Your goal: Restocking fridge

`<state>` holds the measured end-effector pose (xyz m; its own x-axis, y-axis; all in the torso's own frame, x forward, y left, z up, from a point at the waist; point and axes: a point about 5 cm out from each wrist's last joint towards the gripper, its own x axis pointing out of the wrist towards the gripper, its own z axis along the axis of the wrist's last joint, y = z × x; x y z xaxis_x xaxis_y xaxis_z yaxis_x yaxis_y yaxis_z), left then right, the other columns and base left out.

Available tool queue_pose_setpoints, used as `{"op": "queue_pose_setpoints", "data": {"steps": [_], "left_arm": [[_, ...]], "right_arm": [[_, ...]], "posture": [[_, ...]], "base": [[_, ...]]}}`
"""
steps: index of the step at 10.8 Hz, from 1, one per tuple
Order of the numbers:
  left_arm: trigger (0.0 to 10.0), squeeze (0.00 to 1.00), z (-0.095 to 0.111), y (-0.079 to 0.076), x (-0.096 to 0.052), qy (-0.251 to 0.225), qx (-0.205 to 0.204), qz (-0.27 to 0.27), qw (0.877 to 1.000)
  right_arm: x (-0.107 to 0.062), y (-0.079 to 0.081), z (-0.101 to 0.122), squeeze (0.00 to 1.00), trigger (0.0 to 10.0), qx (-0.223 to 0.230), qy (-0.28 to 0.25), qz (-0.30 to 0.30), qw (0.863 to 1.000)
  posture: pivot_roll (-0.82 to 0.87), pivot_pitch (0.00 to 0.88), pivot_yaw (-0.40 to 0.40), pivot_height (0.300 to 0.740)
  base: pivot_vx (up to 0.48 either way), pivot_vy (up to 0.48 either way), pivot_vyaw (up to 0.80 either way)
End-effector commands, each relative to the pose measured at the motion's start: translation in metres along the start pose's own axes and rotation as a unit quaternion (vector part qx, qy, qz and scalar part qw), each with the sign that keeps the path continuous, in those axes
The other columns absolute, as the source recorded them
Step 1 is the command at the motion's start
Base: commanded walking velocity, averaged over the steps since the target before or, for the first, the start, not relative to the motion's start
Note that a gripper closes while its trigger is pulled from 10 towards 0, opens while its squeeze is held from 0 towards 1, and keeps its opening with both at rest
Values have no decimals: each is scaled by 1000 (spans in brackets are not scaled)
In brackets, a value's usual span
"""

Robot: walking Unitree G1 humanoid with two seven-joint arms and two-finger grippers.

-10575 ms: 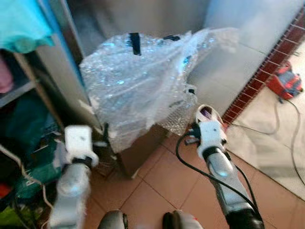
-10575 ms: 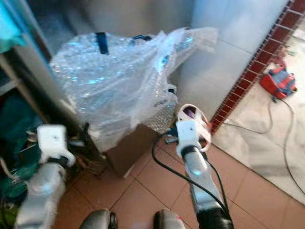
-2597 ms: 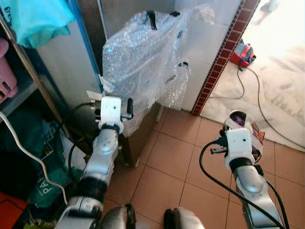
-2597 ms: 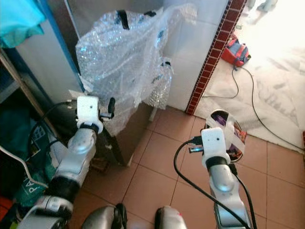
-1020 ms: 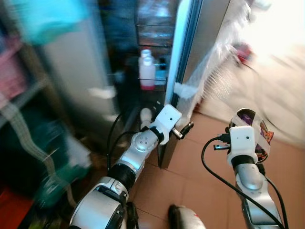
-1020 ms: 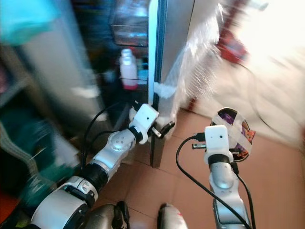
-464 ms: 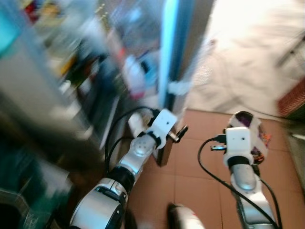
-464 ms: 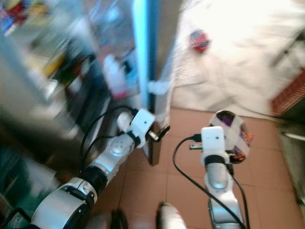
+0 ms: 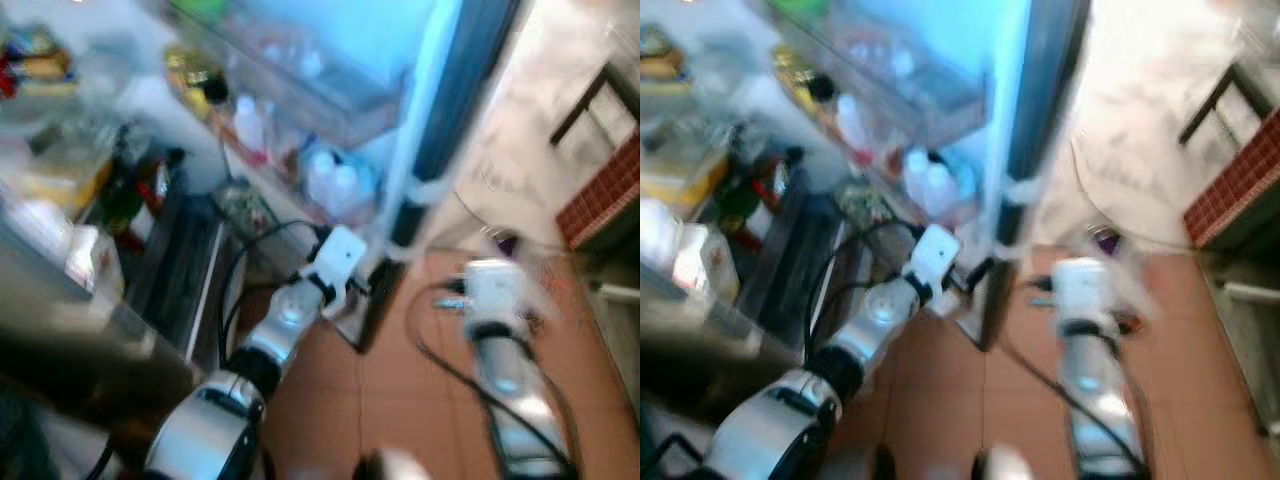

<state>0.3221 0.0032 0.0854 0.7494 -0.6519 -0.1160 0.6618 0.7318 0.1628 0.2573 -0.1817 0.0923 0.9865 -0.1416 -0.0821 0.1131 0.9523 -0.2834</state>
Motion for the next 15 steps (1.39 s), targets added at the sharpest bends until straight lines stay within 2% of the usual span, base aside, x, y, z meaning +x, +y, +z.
{"op": "queue_pose_setpoints", "data": {"steps": [1, 2, 4, 5, 15], "left_arm": [[10000, 0, 25, -28, 16, -37, -5, -40, 999], [10000, 0, 23, -27, 16, -31, 6, -37, 999], [10000, 0, 20, -28, 13, -36, -5, -39, 999], [10000, 0, 19, -27, 12, -37, 6, -36, 999], [10000, 0, 16, -27, 12, -29, -2, -28, 999]], "right_arm": [[-1, -14, -4, 0, 10000, -10, 4, -23, 1000], [-1, -12, -4, 0, 10000, -11, 2, -21, 1000], [1, -11, -3, 0, 10000, -12, -1, -18, 1000], [1, -10, -3, 0, 10000, -13, -2, -16, 1000], [-1, -7, -4, 0, 10000, -14, -2, -10, 1000]], "posture": [[-91, 91, 13, 740], [-90, 90, 13, 740], [-81, 90, 8, 740], [-81, 90, 8, 740], [-82, 100, 12, 740]], "base": [[262, 0, 0], [0, 0, 0], [0, 0, 0], [368, 0, 0], [454, 0, 0]]}}
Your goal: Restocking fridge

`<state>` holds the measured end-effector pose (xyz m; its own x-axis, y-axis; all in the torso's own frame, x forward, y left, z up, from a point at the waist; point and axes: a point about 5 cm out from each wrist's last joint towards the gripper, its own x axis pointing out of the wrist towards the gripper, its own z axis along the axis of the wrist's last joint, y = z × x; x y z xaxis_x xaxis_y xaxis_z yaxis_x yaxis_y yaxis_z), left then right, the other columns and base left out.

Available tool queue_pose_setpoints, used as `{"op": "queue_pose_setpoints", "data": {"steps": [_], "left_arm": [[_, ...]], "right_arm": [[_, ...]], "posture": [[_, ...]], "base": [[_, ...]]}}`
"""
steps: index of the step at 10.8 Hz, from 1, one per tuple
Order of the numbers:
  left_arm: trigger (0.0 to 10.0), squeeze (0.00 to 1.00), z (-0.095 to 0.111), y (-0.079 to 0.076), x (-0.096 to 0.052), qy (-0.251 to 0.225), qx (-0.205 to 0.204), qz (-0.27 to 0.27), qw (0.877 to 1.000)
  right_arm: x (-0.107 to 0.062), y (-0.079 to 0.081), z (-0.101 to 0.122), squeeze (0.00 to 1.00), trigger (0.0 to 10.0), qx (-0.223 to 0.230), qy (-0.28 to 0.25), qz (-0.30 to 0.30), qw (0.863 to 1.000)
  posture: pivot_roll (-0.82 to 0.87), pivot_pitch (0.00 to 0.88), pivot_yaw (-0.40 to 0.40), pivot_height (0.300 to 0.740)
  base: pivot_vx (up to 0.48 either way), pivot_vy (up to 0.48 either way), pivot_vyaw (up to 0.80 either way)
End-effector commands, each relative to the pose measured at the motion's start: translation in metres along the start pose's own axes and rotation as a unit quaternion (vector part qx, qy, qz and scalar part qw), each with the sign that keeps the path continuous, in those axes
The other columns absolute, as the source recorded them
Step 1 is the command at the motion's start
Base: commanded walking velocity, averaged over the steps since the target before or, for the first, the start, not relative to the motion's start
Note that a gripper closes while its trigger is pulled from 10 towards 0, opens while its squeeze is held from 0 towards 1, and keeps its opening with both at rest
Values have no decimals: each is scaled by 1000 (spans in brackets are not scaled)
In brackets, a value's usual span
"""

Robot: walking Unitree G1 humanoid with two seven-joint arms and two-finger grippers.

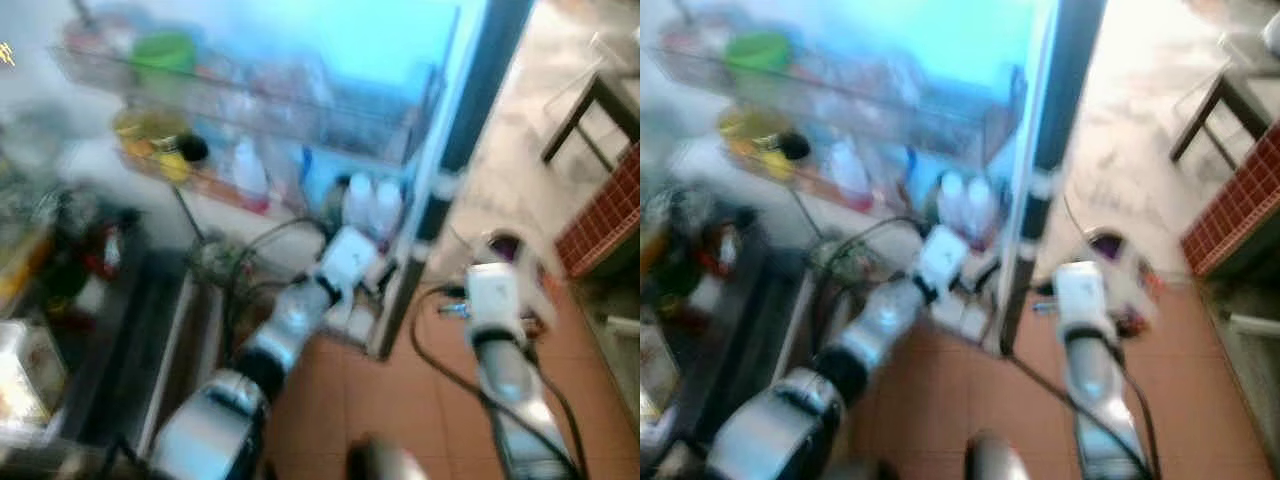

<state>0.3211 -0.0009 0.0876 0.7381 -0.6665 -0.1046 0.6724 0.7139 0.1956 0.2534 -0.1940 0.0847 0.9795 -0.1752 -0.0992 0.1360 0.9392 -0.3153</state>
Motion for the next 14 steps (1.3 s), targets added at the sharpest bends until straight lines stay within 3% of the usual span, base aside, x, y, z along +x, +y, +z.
{"op": "queue_pose_setpoints", "data": {"steps": [1, 9, 11, 14], "left_arm": [[10000, 0, 14, -23, 12, -20, -24, -19, 999], [10000, 0, 9, -20, 11, -6, -16, -2, 1000], [10000, 0, 5, -11, 7, 1, -5, 55, 998], [10000, 0, -6, 7, -13, -14, -9, 112, 994]], "right_arm": [[0, 3, 7, 0, 10000, 1, -15, 4, 1000], [-1, 6, 7, 0, 10000, -1, -18, 12, 1000], [-1, 7, 7, 0, 10000, -16, -21, 18, 999], [-2, 16, 13, 0, 10000, 2, -40, 54, 998]], "posture": [[-83, 101, 13, 740], [-84, 105, 10, 740], [-82, 104, 8, 740], [-77, 104, 9, 740]], "base": [[412, 0, 0], [261, 0, 0], [0, 0, 0], [0, 0, 0]]}}
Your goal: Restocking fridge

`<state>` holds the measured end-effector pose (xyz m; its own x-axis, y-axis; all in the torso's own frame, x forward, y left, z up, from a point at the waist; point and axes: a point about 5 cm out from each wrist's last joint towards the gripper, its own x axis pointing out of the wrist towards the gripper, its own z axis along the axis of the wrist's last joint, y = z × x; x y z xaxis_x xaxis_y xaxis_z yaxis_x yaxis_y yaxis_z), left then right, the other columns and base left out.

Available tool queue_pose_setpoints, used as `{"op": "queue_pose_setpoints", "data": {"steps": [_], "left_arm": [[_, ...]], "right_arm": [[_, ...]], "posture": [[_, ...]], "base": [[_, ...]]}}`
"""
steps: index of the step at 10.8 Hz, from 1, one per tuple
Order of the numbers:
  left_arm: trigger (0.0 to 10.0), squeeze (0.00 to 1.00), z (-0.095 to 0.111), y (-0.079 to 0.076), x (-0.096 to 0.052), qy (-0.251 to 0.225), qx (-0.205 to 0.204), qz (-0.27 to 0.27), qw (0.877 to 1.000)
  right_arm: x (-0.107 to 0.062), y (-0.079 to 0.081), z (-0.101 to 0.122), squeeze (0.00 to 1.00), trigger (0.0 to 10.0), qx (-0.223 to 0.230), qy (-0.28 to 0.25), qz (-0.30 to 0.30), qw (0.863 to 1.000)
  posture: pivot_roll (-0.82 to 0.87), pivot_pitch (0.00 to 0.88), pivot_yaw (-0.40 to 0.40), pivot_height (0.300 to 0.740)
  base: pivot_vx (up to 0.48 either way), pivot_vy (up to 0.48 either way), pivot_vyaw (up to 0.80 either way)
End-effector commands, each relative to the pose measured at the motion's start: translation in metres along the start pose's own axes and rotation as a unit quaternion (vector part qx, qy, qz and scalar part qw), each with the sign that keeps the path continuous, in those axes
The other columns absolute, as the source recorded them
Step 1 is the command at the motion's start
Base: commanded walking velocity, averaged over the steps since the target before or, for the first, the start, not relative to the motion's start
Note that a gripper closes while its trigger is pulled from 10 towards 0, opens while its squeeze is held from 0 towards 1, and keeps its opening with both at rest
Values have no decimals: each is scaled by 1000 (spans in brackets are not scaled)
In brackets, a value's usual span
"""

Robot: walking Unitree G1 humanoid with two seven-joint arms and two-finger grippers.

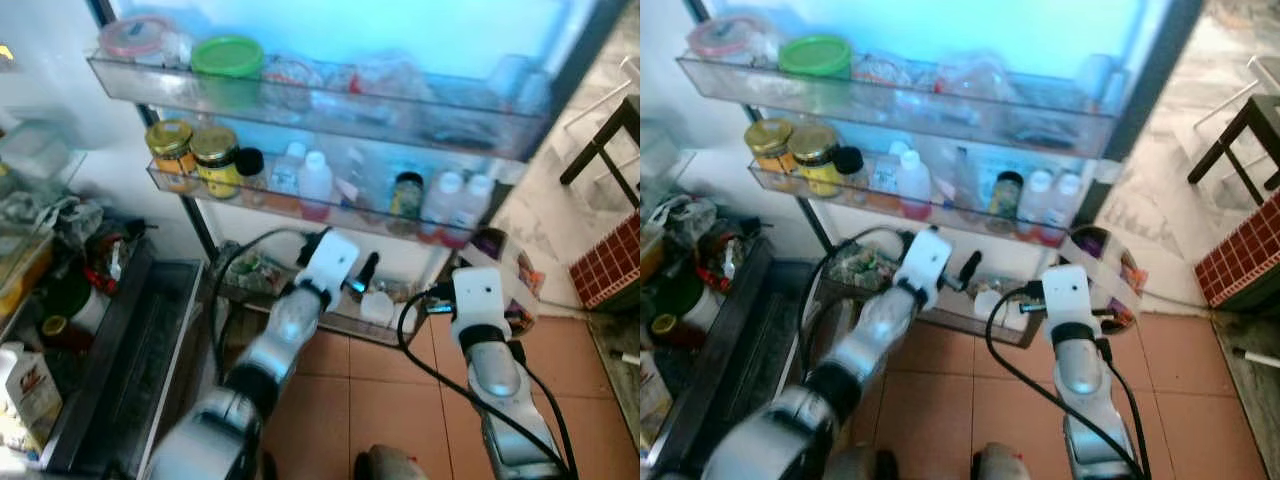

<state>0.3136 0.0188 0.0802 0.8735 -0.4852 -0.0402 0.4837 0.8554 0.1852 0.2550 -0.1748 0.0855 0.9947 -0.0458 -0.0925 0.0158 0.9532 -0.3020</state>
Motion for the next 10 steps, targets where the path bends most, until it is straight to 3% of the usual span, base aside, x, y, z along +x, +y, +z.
{"op": "queue_pose_setpoints", "data": {"steps": [1, 3, 6, 10], "left_arm": [[10000, 0, 3, 11, -3, -11, 6, 27, 1000], [10000, 0, -8, 33, -25, -4, 8, 78, 997], [10000, 0, -11, 55, -59, 4, 20, 134, 991], [10000, 0, -16, 62, -87, 30, 13, 174, 984]], "right_arm": [[-1, 7, 10, 0, 10000, 0, -31, 30, 999], [-2, 19, 14, 0, 10000, 7, -42, 80, 996], [7, 16, 16, 0, 10000, -1, -50, 88, 995], [14, 15, 20, 0, 10000, -8, -61, 95, 994]], "posture": [[-73, 104, 7, 740], [-63, 104, 4, 740], [-46, 101, -1, 740], [-31, 104, -8, 740]], "base": [[0, 0, 0], [0, 0, 400], [0, 0, 800], [0, -81, 800]]}}
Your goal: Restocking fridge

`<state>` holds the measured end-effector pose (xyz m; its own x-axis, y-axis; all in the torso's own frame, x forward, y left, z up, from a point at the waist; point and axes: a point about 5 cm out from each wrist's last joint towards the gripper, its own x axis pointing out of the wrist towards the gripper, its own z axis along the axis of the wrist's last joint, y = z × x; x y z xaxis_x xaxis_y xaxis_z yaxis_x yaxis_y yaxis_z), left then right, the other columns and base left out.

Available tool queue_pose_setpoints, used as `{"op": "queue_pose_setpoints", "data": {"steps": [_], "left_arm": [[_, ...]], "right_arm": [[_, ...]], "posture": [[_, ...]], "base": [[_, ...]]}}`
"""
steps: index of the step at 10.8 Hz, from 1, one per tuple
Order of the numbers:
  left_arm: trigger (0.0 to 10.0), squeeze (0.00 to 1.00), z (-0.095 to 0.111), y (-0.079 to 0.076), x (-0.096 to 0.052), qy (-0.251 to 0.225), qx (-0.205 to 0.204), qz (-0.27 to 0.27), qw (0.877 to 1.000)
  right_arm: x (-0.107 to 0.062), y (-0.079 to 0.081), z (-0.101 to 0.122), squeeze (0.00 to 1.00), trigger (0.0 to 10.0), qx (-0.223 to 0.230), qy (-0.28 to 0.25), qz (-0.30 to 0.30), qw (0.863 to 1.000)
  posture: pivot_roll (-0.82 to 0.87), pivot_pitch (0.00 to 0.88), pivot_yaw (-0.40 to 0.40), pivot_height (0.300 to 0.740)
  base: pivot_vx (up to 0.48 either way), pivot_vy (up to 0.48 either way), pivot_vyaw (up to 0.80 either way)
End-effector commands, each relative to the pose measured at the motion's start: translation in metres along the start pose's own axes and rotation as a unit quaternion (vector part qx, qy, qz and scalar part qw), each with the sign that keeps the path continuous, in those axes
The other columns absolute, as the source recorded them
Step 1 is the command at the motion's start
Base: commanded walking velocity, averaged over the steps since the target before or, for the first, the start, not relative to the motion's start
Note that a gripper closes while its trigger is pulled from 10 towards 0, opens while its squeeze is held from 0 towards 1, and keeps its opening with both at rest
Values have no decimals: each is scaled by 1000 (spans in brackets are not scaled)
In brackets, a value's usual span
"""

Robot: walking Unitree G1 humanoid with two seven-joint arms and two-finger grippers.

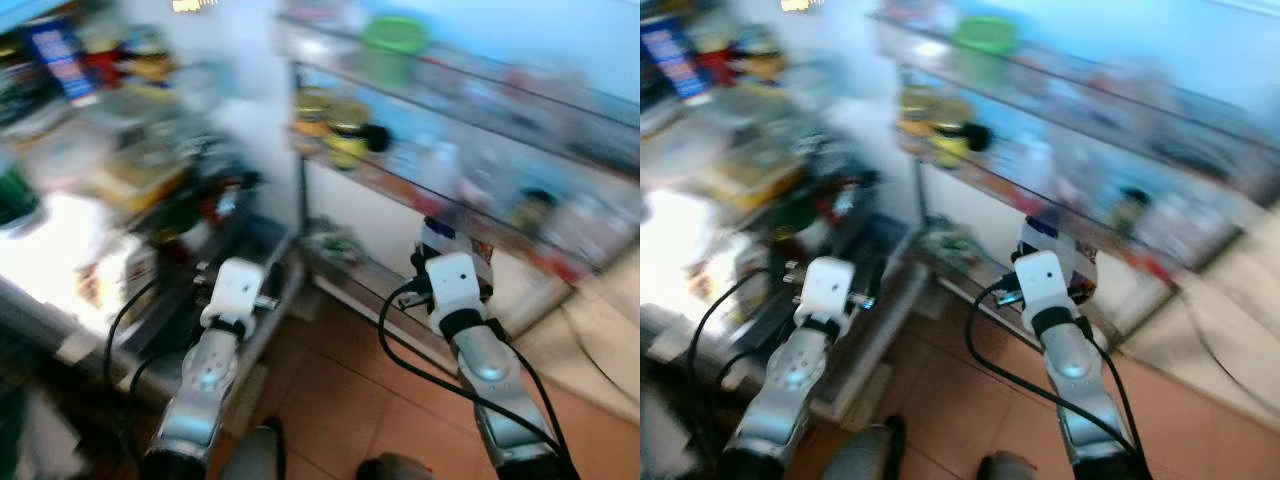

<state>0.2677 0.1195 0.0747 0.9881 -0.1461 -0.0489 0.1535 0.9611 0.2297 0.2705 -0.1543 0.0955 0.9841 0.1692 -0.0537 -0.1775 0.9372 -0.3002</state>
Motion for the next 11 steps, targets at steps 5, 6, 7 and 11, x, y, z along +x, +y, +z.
{"op": "queue_pose_setpoints", "data": {"steps": [5, 6, 7, 11], "left_arm": [[10000, 0, 8, 0, 0, 0, -2, 0, 1000], [10000, 0, 8, -1, 0, 1, -4, -1, 1000], [10000, 0, 8, -1, 0, 3, -4, 1, 1000], [10000, 0, 8, -2, 1, 5, -3, 6, 1000]], "right_arm": [[7, -3, 5, 0, 10000, -10, -20, 7, 1000], [7, -3, 5, 0, 10000, -8, -21, 8, 1000], [7, -3, 5, 0, 10000, -8, -22, 9, 1000], [7, -3, 5, 0, 10000, -19, -27, 17, 999]], "posture": [[-27, 103, -5, 740], [-28, 103, -5, 740], [-29, 103, -6, 740], [-30, 106, -8, 740]], "base": [[0, -344, 800], [0, -480, 800], [0, 0, 800], [0, 0, 686]]}}
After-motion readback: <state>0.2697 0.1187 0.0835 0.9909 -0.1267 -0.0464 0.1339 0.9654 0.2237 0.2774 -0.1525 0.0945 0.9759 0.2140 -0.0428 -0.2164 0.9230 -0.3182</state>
